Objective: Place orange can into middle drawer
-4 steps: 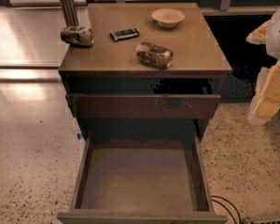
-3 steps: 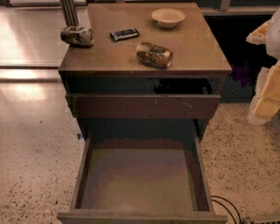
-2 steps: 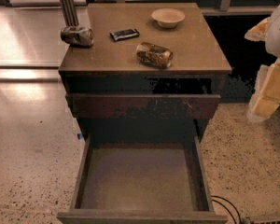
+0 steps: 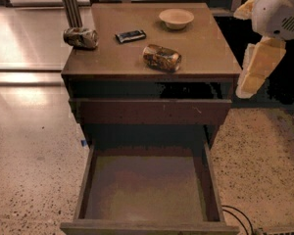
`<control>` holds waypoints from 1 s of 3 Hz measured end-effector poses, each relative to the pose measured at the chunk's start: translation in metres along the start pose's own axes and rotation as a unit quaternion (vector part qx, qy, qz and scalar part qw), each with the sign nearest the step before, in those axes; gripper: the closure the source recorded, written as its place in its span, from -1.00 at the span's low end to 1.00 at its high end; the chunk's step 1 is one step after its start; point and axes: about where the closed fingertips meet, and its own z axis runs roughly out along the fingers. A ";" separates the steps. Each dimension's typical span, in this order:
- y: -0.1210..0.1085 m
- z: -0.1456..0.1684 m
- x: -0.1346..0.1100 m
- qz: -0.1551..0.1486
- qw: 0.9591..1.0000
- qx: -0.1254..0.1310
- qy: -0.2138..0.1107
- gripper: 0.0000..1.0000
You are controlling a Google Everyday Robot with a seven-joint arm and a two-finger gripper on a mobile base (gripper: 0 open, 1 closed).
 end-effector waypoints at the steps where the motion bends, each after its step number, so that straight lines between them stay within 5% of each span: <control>1: -0.035 0.011 -0.006 -0.007 1.000 0.019 0.014 -1.00; 2: -0.062 0.025 -0.004 0.013 0.999 0.028 0.029 -1.00; 3: -0.079 0.044 -0.008 0.027 0.999 0.009 0.029 -1.00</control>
Offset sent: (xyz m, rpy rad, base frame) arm 0.1037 -0.0105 -0.0065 -0.0595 -0.0386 -0.1367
